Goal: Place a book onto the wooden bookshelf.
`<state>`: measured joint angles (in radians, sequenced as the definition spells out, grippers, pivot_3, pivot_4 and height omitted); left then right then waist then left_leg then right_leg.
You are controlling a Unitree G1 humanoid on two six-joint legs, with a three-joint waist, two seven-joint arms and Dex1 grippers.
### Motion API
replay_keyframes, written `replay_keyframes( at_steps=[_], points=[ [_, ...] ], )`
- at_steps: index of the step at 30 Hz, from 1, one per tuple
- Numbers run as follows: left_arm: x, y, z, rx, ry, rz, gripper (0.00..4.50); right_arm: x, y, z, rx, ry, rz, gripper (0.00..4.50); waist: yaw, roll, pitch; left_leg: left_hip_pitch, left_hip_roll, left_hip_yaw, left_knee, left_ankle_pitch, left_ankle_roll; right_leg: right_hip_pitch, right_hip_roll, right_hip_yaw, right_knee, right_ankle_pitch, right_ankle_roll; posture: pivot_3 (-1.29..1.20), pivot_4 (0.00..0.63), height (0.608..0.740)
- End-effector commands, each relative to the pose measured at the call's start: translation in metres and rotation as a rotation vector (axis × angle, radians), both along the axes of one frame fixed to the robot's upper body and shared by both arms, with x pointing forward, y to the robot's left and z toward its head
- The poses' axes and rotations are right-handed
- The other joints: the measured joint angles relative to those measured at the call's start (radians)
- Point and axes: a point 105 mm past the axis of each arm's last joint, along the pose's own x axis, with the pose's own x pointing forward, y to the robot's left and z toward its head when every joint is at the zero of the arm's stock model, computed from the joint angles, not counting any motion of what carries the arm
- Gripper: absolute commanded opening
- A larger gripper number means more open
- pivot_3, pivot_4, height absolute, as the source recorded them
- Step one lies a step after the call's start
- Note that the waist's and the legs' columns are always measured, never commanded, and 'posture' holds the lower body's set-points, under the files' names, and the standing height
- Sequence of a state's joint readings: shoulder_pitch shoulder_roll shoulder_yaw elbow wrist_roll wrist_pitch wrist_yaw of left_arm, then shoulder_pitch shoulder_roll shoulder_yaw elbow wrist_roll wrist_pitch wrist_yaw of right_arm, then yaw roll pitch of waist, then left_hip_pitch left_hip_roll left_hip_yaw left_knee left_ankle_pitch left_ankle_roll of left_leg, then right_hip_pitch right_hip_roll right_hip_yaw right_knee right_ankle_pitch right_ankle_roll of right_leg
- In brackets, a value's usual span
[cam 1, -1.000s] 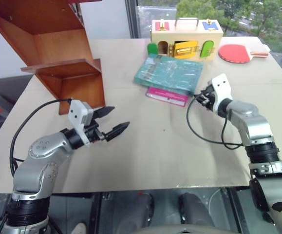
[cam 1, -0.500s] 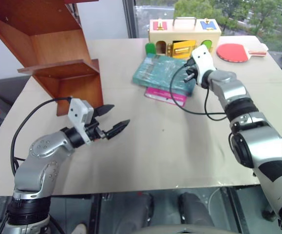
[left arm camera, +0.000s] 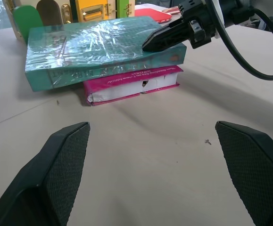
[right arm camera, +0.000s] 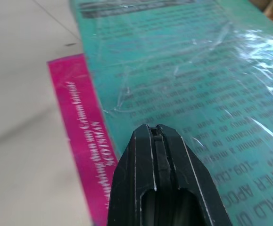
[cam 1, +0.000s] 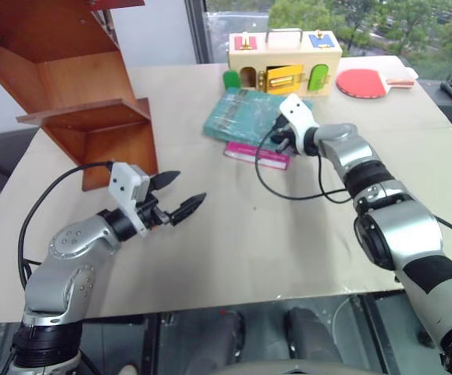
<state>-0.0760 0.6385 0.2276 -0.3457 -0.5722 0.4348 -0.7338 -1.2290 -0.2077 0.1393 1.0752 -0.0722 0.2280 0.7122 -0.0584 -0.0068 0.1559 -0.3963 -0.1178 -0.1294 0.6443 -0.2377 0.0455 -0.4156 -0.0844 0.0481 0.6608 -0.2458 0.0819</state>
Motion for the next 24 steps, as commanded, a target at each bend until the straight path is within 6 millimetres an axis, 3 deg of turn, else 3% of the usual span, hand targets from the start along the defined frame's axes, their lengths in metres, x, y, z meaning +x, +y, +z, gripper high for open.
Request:
replay_keyframes(
  at_steps=[1, 5, 8, 11, 15, 21, 24],
  points=[
    [0.000, -0.003, 0.014, 0.003, -0.061, -0.014, 4.50, -0.001, 0.001, 0.012, 0.091, -0.006, -0.012, 0.03, 0.000, 0.000, 0.000, 0.000, 0.000, 0.000, 0.000, 0.000, 0.000, 0.000, 0.000, 0.000, 0.000, 0.000, 0.000, 0.00, 0.150, 0.740],
    [0.001, -0.005, 0.015, -0.004, -0.065, -0.016, 4.50, -0.002, -0.020, 0.066, 0.261, -0.121, -0.078, 0.03, 0.004, 0.002, 0.001, -0.003, 0.000, 0.000, 0.000, 0.000, 0.000, -0.003, -0.001, 0.000, 0.000, 0.000, 0.000, 0.00, 0.150, 0.740],
    [0.002, -0.005, 0.014, -0.008, -0.066, -0.014, 4.50, -0.014, -0.046, 0.079, 0.269, -0.161, -0.126, 0.03, 0.015, 0.002, 0.001, -0.005, 0.000, 0.000, -0.001, 0.000, 0.000, -0.004, -0.001, 0.000, -0.001, 0.000, 0.000, 0.00, 0.150, 0.740],
    [0.003, -0.005, 0.014, -0.012, -0.066, -0.012, 4.50, -0.027, -0.065, 0.074, 0.231, -0.162, -0.176, 0.03, 0.022, 0.002, 0.001, -0.005, 0.000, -0.001, -0.001, 0.000, 0.000, -0.004, -0.002, -0.002, -0.003, 0.000, 0.000, 0.00, 0.150, 0.740],
    [0.005, -0.008, 0.012, -0.019, -0.061, -0.021, 4.50, -0.039, -0.090, 0.036, 0.096, -0.111, -0.254, 0.03, 0.024, 0.001, 0.001, -0.005, -0.001, 0.000, -0.001, 0.000, 0.000, -0.004, -0.004, -0.001, -0.003, 0.000, 0.000, 0.00, 0.150, 0.740],
    [0.009, -0.008, 0.014, -0.016, -0.065, -0.028, 4.50, -0.040, -0.079, 0.008, 0.063, -0.066, -0.245, 0.03, 0.013, 0.002, 0.001, -0.002, 0.001, 0.006, -0.001, 0.000, 0.000, -0.004, -0.003, 0.005, 0.001, 0.000, 0.000, 0.00, 0.150, 0.740],
    [0.009, -0.008, 0.014, -0.012, -0.067, -0.028, 4.50, -0.040, -0.068, 0.007, 0.085, -0.065, -0.216, 0.03, 0.016, 0.002, 0.002, -0.002, 0.002, 0.006, -0.001, 0.000, 0.000, -0.004, -0.002, 0.004, 0.001, 0.000, 0.000, 0.00, 0.150, 0.740]
  ],
)
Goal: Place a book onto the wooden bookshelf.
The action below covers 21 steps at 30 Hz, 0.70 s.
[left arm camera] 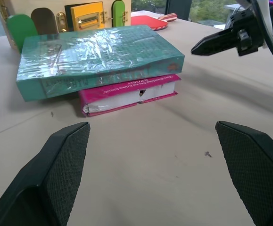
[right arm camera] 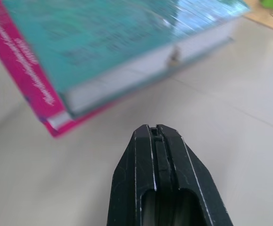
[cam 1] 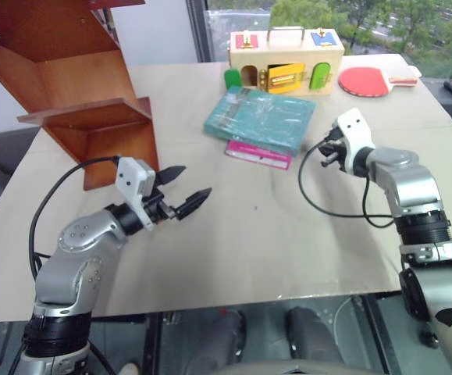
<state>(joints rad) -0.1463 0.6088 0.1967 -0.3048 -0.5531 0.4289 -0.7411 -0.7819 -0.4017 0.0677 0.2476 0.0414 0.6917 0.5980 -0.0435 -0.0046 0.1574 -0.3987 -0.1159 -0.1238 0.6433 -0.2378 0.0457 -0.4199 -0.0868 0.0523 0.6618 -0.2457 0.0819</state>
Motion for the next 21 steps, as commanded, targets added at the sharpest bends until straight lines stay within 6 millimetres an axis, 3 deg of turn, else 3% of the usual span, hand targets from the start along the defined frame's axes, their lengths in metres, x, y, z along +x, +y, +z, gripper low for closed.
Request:
replay_keyframes(
  at_steps=[1, 8, 16, 19, 21],
  points=[
    [-0.001, 0.002, 0.010, 0.007, -0.044, -0.002, 4.50, -0.001, 0.018, 0.019, 0.028, -0.080, 0.062, 0.03, 0.002, 0.000, 0.000, 0.000, 0.000, 0.000, 0.000, 0.000, 0.000, 0.000, 0.000, 0.000, 0.000, 0.000, 0.000, 0.00, 0.150, 0.740],
    [-0.002, 0.005, 0.009, 0.007, -0.042, 0.010, 4.50, -0.017, 0.042, 0.022, 0.063, -0.086, 0.179, 0.03, 0.005, 0.000, 0.000, -0.001, -0.001, -0.001, 0.000, 0.000, 0.000, 0.000, 0.000, -0.001, -0.001, 0.000, 0.000, 0.00, 0.150, 0.740],
    [-0.003, 0.004, 0.008, 0.003, -0.040, 0.009, 4.50, -0.059, 0.064, 0.037, 0.099, -0.103, 0.378, 0.03, 0.006, 0.000, 0.000, -0.001, -0.001, -0.001, 0.000, 0.000, 0.000, 0.000, -0.001, -0.001, -0.001, 0.000, 0.000, 0.00, 0.150, 0.740],
    [-0.002, 0.003, 0.007, 0.001, -0.039, 0.006, 4.50, -0.041, 0.061, 0.066, 0.124, -0.210, 0.313, 0.03, 0.004, 0.000, 0.000, -0.001, -0.001, -0.001, 0.000, 0.000, 0.000, 0.000, -0.001, -0.001, -0.001, 0.000, 0.000, 0.00, 0.150, 0.740],
    [-0.001, 0.003, 0.007, 0.000, -0.039, 0.005, 4.50, -0.027, 0.057, 0.073, 0.123, -0.235, 0.253, 0.03, 0.003, 0.000, 0.000, 0.000, -0.001, -0.001, 0.000, 0.000, 0.000, 0.000, 0.000, 0.000, 0.000, 0.000, 0.000, 0.00, 0.150, 0.740]
  ],
)
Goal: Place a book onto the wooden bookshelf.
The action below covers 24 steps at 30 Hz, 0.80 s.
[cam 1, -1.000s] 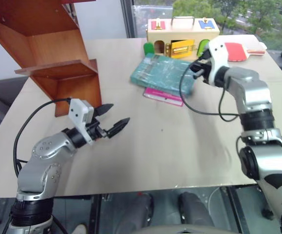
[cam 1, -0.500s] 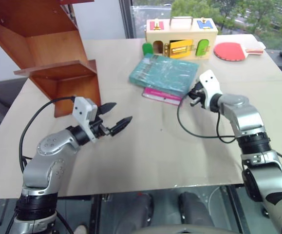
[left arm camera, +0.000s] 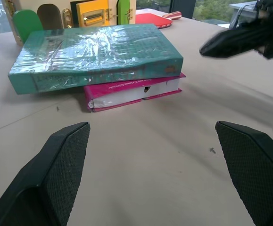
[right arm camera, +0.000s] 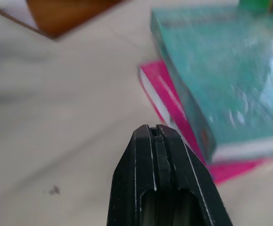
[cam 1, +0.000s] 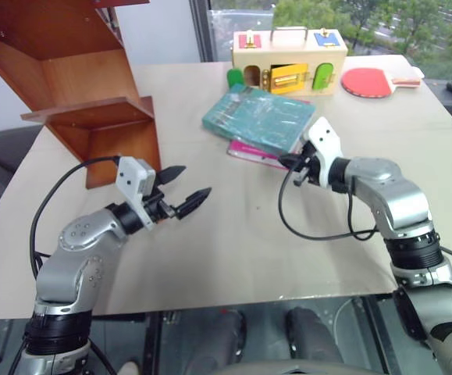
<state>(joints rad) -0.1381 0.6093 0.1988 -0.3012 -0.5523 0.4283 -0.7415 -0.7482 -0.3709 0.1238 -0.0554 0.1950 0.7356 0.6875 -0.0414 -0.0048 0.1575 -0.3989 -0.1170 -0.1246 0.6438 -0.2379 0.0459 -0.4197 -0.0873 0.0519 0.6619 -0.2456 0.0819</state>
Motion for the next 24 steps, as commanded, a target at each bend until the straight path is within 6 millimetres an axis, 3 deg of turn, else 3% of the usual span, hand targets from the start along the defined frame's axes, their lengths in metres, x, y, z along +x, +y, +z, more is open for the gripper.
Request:
replay_keyframes(
  at_steps=[1, 5, 9, 13, 17, 21, 24],
  points=[
    [0.000, 0.001, 0.010, -0.001, -0.048, -0.002, 4.50, 0.034, -0.015, 0.036, 0.017, -0.132, -0.151, 0.03, 0.002, 0.000, 0.000, 0.000, 0.000, 0.000, 0.000, 0.000, 0.000, 0.000, 0.000, 0.000, 0.000, 0.000, 0.000, 0.00, 0.150, 0.740],
    [0.001, 0.000, 0.011, -0.001, -0.052, -0.002, 4.50, 0.088, -0.025, 0.031, -0.136, -0.182, -0.319, 0.03, 0.000, 0.000, 0.000, 0.001, 0.000, 0.000, 0.000, 0.000, 0.000, 0.000, 0.001, -0.001, -0.001, 0.000, -0.001, 0.00, 0.150, 0.740],
    [0.000, 0.001, 0.012, -0.001, -0.057, 0.008, 4.50, 0.107, -0.021, 0.016, -0.228, -0.183, -0.356, 0.03, -0.003, -0.001, 0.000, 0.000, 0.000, 0.001, -0.001, 0.000, 0.000, 0.000, 0.001, 0.000, -0.002, 0.000, -0.001, 0.00, 0.150, 0.740],
    [-0.004, 0.003, 0.011, -0.002, -0.061, 0.030, 4.50, 0.101, 0.000, -0.017, -0.294, -0.099, -0.232, 0.03, -0.012, -0.001, 0.000, -0.001, 0.000, 0.001, -0.004, 0.000, 0.000, -0.001, 0.002, 0.000, -0.006, 0.000, -0.001, 0.00, 0.150, 0.740],
    [-0.007, 0.006, 0.010, -0.003, -0.061, 0.045, 4.50, 0.080, 0.021, -0.045, -0.375, -0.036, 0.025, 0.03, -0.022, -0.001, -0.001, 0.000, 0.000, 0.001, -0.004, 0.000, 0.000, 0.000, 0.002, -0.001, -0.005, 0.000, -0.001, 0.00, 0.150, 0.740],
    [-0.007, 0.004, 0.008, -0.004, -0.054, 0.040, 4.50, 0.071, 0.027, -0.049, -0.336, -0.022, 0.101, 0.03, -0.022, -0.001, -0.001, 0.002, 0.000, 0.000, -0.002, 0.000, 0.000, 0.000, 0.003, -0.002, -0.002, 0.000, -0.001, 0.00, 0.150, 0.740],
    [-0.005, 0.001, 0.007, -0.010, -0.051, 0.028, 4.50, 0.070, 0.028, -0.040, -0.276, -0.047, 0.099, 0.03, -0.020, -0.001, -0.001, 0.003, 0.000, 0.000, -0.001, 0.000, 0.000, 0.001, 0.003, -0.003, 0.000, 0.000, -0.001, 0.00, 0.150, 0.740]
  ],
)
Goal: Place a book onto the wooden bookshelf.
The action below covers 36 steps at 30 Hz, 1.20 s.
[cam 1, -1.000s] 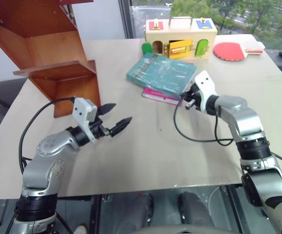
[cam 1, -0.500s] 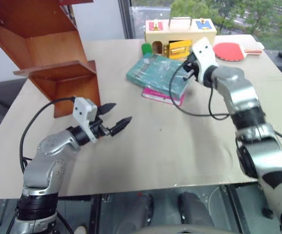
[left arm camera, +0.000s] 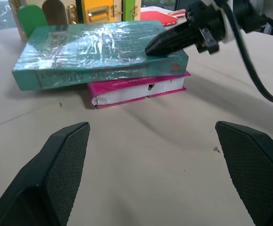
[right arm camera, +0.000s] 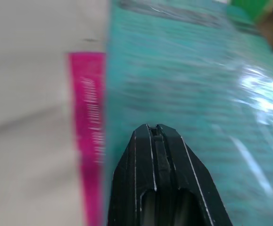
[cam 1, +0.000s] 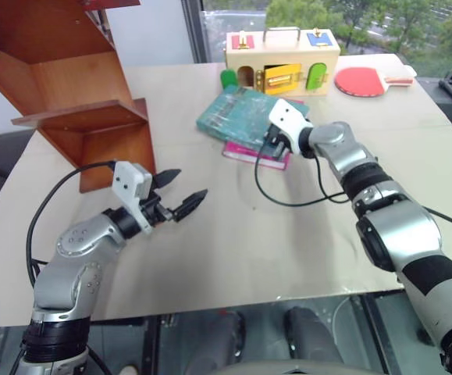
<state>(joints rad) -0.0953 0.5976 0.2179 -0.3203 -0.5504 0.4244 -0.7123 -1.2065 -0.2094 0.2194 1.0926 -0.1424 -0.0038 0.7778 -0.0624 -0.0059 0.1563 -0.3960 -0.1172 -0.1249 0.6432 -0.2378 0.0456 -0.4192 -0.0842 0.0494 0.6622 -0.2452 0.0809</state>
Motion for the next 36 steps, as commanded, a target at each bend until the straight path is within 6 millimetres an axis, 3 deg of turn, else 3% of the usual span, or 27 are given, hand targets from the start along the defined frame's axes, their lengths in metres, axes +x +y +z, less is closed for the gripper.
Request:
replay_keyframes(
  at_steps=[1, 5, 8, 10, 15, 20, 25, 36],
  points=[
    [-0.001, -0.006, 0.012, 0.001, -0.059, -0.020, 4.50, -0.003, -0.002, 0.000, 0.058, 0.015, -0.002, 0.03, 0.002, 0.000, 0.000, 0.000, 0.000, -0.001, 0.001, 0.000, 0.000, 0.000, 0.000, -0.001, 0.000, 0.000, 0.000, 0.00, 0.150, 0.740],
    [0.001, -0.007, 0.013, -0.002, -0.059, -0.028, 4.50, -0.006, -0.010, 0.045, 0.284, -0.005, -0.031, 0.03, 0.005, 0.000, 0.000, -0.001, 0.000, -0.001, 0.001, 0.000, 0.000, 0.000, 0.000, -0.001, 0.000, 0.000, -0.001, 0.00, 0.150, 0.740],
    [0.001, -0.007, 0.013, -0.005, -0.057, -0.029, 4.50, -0.031, -0.019, 0.068, 0.371, -0.014, 0.032, 0.03, 0.012, 0.001, 0.000, -0.004, 0.000, -0.002, 0.001, 0.000, 0.000, -0.001, -0.001, -0.002, -0.001, 0.000, -0.001, 0.00, 0.150, 0.740],
    [0.002, -0.008, 0.012, -0.007, -0.055, -0.031, 4.50, -0.049, -0.031, 0.071, 0.374, -0.021, 0.025, 0.03, 0.021, 0.001, 0.000, -0.005, 0.000, -0.003, 0.001, 0.000, 0.000, -0.001, -0.002, -0.003, -0.002, 0.000, -0.001, 0.00, 0.150, 0.740],
    [0.007, -0.012, 0.012, -0.011, -0.054, -0.048, 4.50, -0.054, -0.059, 0.051, 0.265, -0.054, -0.159, 0.03, 0.025, 0.000, 0.000, -0.004, 0.000, -0.003, 0.001, 0.000, 0.000, -0.001, -0.003, -0.003, -0.003, 0.000, -0.001, 0.00, 0.150, 0.740],
    [0.011, -0.013, 0.014, -0.010, -0.063, -0.059, 4.50, -0.052, -0.074, 0.022, 0.162, -0.028, -0.260, 0.03, 0.024, 0.000, 0.000, -0.003, 0.000, -0.002, 0.001, 0.000, 0.000, -0.001, -0.004, -0.003, 0.000, 0.000, -0.001, 0.00, 0.150, 0.740],
    [0.012, -0.014, 0.015, -0.006, -0.068, -0.065, 4.50, -0.054, -0.064, 0.004, 0.142, -0.018, -0.217, 0.03, 0.022, 0.000, 0.001, -0.003, 0.000, -0.001, 0.001, 0.000, 0.000, -0.001, -0.004, -0.002, -0.001, 0.000, -0.001, 0.00, 0.150, 0.740],
    [0.010, -0.013, 0.016, -0.007, -0.073, -0.059, 4.50, -0.059, -0.031, -0.004, 0.179, -0.021, -0.081, 0.03, 0.023, 0.000, 0.001, -0.003, 0.000, -0.001, 0.001, 0.000, 0.000, -0.001, -0.003, -0.002, -0.001, 0.000, -0.001, 0.00, 0.150, 0.740]
  ],
)
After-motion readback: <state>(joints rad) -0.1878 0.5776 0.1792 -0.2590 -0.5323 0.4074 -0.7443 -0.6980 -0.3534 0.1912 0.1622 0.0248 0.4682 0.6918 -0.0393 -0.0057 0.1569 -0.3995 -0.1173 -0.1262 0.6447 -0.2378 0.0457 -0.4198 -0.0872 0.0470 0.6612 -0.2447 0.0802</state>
